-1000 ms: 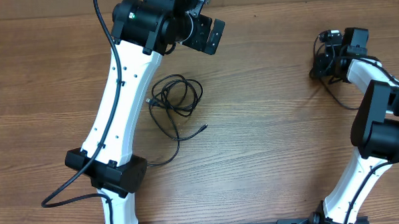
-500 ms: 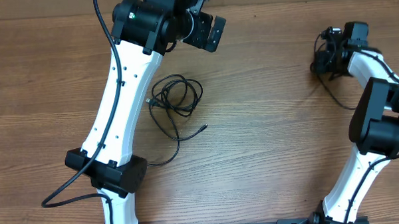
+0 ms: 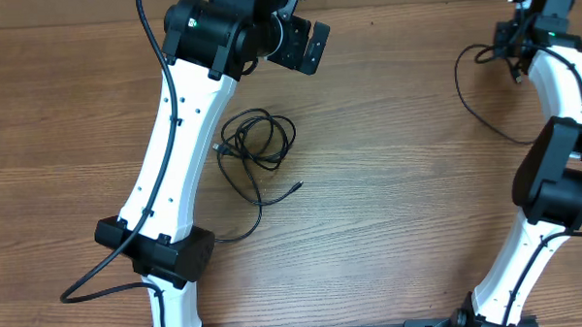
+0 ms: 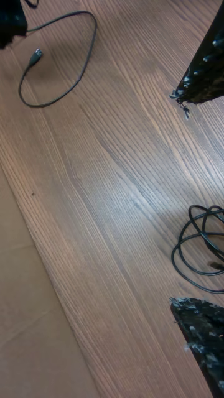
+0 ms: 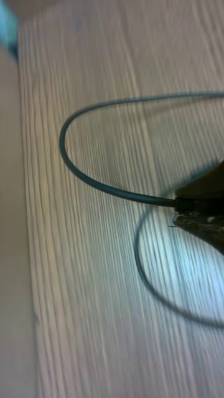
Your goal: Untangle cables
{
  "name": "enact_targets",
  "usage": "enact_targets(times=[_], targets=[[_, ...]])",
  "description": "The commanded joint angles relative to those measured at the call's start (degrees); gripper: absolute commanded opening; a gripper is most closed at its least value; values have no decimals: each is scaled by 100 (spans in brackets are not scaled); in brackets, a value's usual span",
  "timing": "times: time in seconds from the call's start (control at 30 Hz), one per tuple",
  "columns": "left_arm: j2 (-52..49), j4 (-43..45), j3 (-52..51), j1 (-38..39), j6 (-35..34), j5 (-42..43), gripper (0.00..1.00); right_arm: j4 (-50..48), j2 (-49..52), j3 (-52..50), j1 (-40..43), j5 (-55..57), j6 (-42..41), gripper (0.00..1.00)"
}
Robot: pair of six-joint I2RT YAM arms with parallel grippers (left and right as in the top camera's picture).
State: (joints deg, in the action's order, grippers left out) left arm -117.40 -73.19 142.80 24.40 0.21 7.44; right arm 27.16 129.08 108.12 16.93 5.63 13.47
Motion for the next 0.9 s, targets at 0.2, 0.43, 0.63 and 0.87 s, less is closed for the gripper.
enact_targets(times=[0.2,0.43,0.63,0.87], targets=[[50,68,-24,39,-44,-31,100,-557,-79,103,990,-247,-662,4],[50,142,-26,39,-153,26,100,-726,308,103,1305,-678,-898,4],[50,195,-26,39,-192,26,99,-828,748,103,1303,-678,-901,4],[50,201,-26,39,-299,35,100,-627,809,153,1305,-662,-901,82]])
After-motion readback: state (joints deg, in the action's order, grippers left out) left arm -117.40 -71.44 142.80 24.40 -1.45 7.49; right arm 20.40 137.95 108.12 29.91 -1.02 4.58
